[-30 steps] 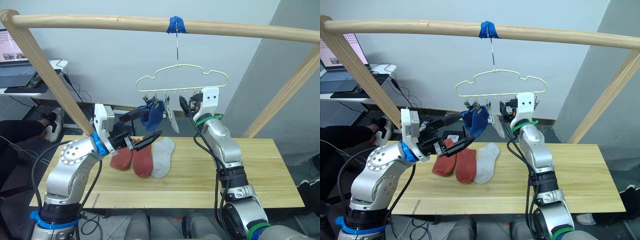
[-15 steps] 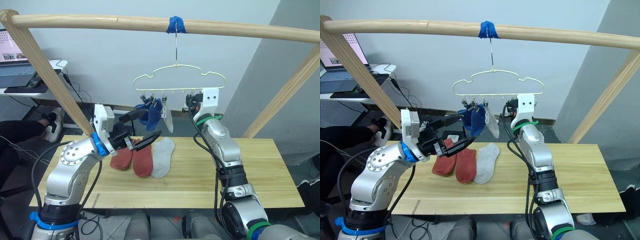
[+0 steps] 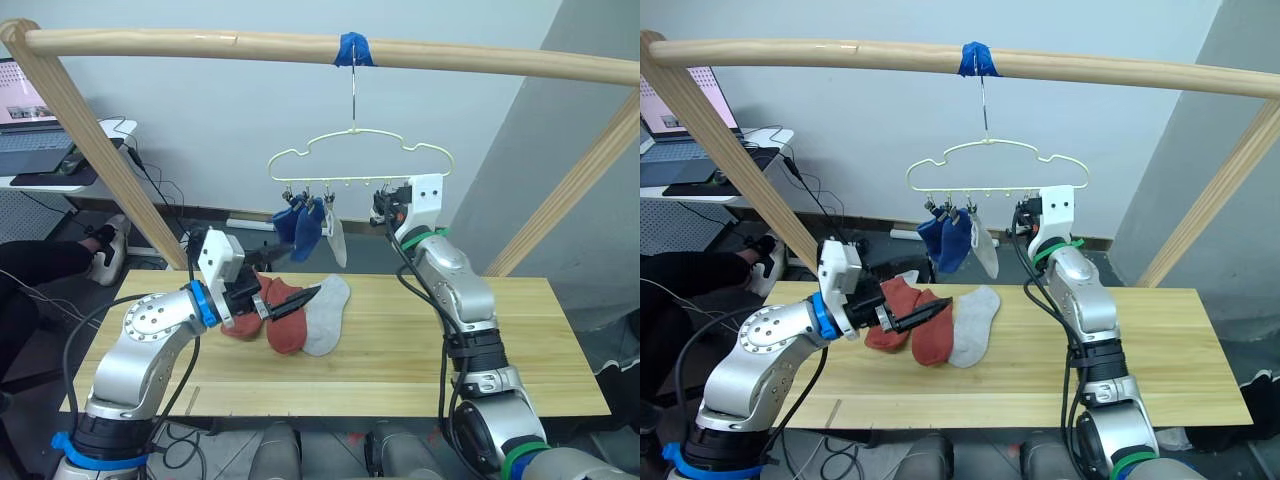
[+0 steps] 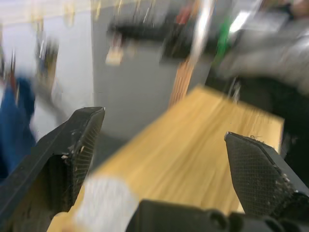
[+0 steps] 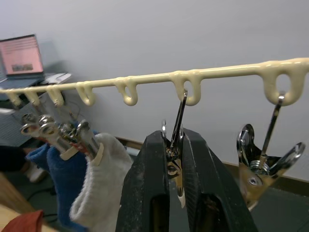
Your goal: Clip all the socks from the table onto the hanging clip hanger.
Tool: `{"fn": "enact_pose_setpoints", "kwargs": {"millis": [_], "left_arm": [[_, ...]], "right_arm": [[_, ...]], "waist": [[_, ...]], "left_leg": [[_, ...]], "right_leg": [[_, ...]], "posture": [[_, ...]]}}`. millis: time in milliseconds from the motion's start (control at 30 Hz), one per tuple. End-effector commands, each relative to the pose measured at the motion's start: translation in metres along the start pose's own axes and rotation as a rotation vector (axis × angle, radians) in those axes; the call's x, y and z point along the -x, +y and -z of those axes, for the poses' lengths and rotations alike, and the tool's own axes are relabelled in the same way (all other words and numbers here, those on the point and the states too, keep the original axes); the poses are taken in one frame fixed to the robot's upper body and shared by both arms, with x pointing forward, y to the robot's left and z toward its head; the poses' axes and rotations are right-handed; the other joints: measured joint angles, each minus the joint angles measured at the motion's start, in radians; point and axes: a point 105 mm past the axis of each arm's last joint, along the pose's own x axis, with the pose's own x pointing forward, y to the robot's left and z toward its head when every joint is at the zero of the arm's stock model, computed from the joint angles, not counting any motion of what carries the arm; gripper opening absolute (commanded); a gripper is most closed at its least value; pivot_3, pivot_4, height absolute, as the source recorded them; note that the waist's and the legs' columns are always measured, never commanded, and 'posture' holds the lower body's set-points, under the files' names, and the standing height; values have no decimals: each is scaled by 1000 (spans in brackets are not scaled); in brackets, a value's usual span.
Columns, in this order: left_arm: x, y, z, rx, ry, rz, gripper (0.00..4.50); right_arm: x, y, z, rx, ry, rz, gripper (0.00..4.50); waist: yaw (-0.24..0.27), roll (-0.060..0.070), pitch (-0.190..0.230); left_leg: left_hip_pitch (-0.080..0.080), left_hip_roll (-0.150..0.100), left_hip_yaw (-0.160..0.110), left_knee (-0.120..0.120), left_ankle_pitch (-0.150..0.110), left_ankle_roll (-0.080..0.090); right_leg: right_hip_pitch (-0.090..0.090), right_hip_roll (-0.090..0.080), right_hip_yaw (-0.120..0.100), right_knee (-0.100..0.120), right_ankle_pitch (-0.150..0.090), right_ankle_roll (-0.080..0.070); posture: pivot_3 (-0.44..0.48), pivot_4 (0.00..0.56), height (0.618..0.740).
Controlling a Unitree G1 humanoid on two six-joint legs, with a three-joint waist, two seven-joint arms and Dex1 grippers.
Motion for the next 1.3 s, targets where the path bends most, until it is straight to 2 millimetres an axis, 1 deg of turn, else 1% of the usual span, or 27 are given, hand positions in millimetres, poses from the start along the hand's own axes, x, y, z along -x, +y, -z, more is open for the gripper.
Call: {"fn": "enact_pose_setpoints", "kwargs": {"millis": [33,100,133,167,267,333,400,467,700,767,833,867,900,1100,1133,1233,1300], "left_arm": [[-9,4,26,-20,126,-18,4500],[-24,5,43,-26,180,-25,4500],[-29,6,47,-26,190,-28,4500],[-38,7,51,-29,194,-30,4500],[-65,12,62,-34,222,-49,4500],[-80,15,67,-31,247,-61,4500],[-91,21,75,-39,294,-91,4500],[-101,22,82,-40,323,-93,4500],[-126,14,105,24,406,-93,4500],[-129,10,110,36,429,-83,4500],[-128,9,117,12,467,-73,4500],[-128,8,120,3,479,-71,4122],[-127,7,122,10,485,-65,3941],[-124,3,126,29,485,-39,2246],[-124,2,126,30,483,-37,1917],[-123,-1,123,41,457,-18,1089],[-125,-6,117,33,413,5,464]], "right_arm": [[5,5,-24,11,-39,-70,57],[8,5,-25,31,-18,-97,57],[8,5,-25,37,-11,-103,57],[9,4,-25,42,-5,-104,57],[11,2,-25,51,7,-92,57],[13,2,-25,48,10,-84,57],[15,3,-25,40,11,-77,57],[17,5,-25,37,13,-70,57],[23,-1,-30,40,1,-12,57],[24,-1,-31,40,1,-6,57],[25,-1,-32,42,2,-1,57],[26,-1,-32,43,2,1,57],[27,-2,-33,44,3,6,57],[27,-5,-32,45,8,15,57],[28,-5,-33,45,8,15,57],[27,-5,-33,44,10,12,57],[26,-5,-32,44,16,6,57]], "waist": [[0,1,1],[1,3,2],[1,4,2],[-1,4,2],[-1,5,3],[-2,6,4],[-5,6,4],[-14,6,4],[-41,8,8],[-48,7,10],[-55,7,12],[-57,7,14],[-57,7,15],[-59,6,18],[-59,6,18],[-59,6,22],[-58,7,24]], "left_leg": [[0,0,0,0,0,0],[0,0,0,0,0,0],[0,0,0,0,0,0],[0,0,1,0,0,0],[0,0,1,0,0,0],[-1,0,1,0,0,0],[-1,-1,1,0,0,1],[-1,-1,1,0,-1,1],[-2,-1,1,0,-1,3],[-2,-1,1,0,-2,3],[-3,-1,1,0,-2,3],[-3,-1,1,0,-2,3],[-3,-1,1,0,-2,3],[-3,-1,1,0,-2,3],[-3,-1,1,0,-2,3],[-2,-1,1,0,-2,3],[-2,-1,1,0,-2,3]], "right_leg": [[0,0,0,0,0,0],[0,0,0,0,-1,1],[0,0,0,-1,-1,1],[0,0,0,-1,-1,1],[0,0,0,-1,-1,1],[0,0,0,-1,-1,1],[0,0,1,-1,0,1],[0,0,1,-2,0,1],[0,0,1,-3,-1,1],[0,0,1,-3,-1,2],[0,0,1,-3,-2,3],[0,0,1,-3,-2,3],[0,0,1,-3,-2,3],[0,0,1,-3,-2,3],[0,0,1,-3,-2,3],[0,0,1,-3,-2,3],[0,0,1,-3,-2,3]], "posture": [[46,115,740],[28,121,740],[28,121,740],[8,132,740],[-11,144,740],[-20,150,740],[-41,161,740],[-57,166,740],[-102,181,740],[-109,184,740],[-116,187,740],[-119,188,740],[-120,190,740],[-120,190,740],[-111,199,740],[-104,202,740],[-92,204,740]]}}
